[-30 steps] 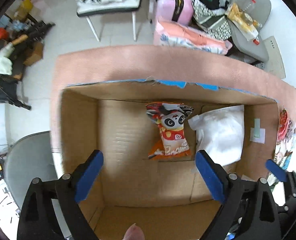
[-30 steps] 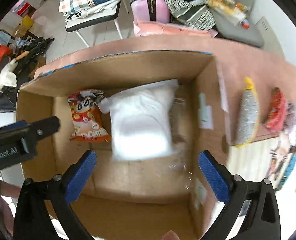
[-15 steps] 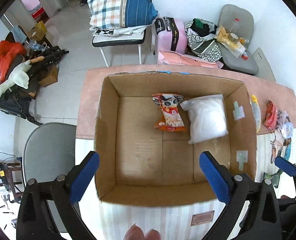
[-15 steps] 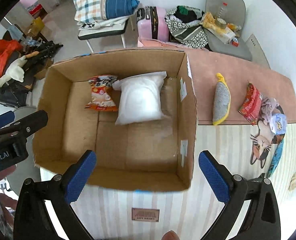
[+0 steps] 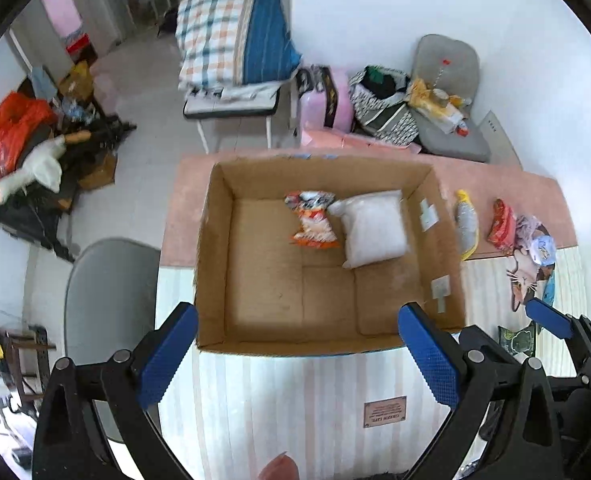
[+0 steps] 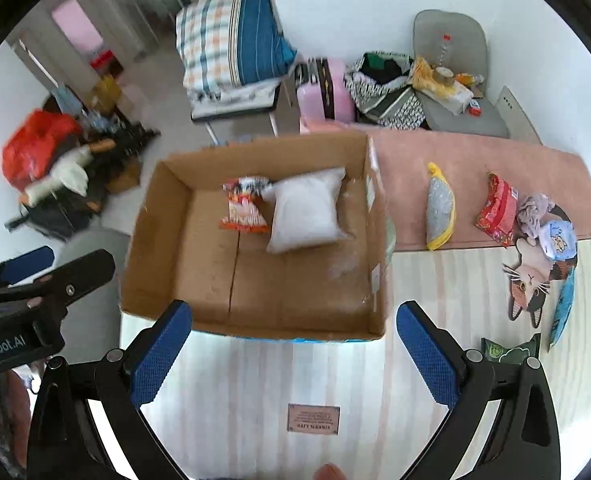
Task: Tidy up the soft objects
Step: 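Grasp the red snack packet with right gripper while left grasps yellow sponge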
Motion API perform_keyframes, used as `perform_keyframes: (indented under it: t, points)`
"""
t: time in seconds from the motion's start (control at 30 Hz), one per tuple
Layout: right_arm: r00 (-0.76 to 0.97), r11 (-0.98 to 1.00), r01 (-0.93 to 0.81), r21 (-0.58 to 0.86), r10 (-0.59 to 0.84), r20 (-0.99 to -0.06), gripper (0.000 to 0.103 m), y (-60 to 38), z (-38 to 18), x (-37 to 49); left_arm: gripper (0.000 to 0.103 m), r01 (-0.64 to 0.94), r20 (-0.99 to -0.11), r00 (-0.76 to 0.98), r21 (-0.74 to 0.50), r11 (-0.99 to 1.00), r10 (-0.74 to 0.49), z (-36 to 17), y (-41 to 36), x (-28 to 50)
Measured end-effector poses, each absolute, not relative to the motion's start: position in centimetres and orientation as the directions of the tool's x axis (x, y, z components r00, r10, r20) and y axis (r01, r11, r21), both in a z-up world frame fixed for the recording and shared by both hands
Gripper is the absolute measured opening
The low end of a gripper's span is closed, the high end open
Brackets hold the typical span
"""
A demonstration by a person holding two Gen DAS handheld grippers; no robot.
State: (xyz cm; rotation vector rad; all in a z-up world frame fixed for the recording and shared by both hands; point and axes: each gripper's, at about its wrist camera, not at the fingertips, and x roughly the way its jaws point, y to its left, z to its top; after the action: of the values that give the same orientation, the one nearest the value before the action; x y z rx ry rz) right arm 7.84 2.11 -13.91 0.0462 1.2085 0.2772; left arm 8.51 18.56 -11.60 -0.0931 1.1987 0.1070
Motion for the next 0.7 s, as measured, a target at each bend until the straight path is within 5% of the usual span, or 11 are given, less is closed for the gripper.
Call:
perform_keyframes:
  t: [0.37, 0.53, 0.7]
  points:
    - [0.337, 0.971, 0.105, 0.213, 0.167, -0.927, 0.103, -16.2, -13.4, 11.6, 0.102, 0.049, -0.941, 0.337, -0.025, 0.998, -0.04, -11.3, 4.8, 14.5]
    - [0.226, 0.953, 0.204, 0.225, 0.178, -0.958, 0.103, -24.7, -18.1, 17.2, 0.102, 0.123, -0.981, 0.164, -0.08, 0.989, -0.1, -17.3, -3.1, 21.9]
    - [0.062, 0.927, 0.252, 0.277, 0.271, -0.961, 0.096, -29.2, -25.8, 25.5, 0.099, 0.102, -0.999, 0.011, -0.034, 0.994, -0.035, -24.7, -7.3, 28.5]
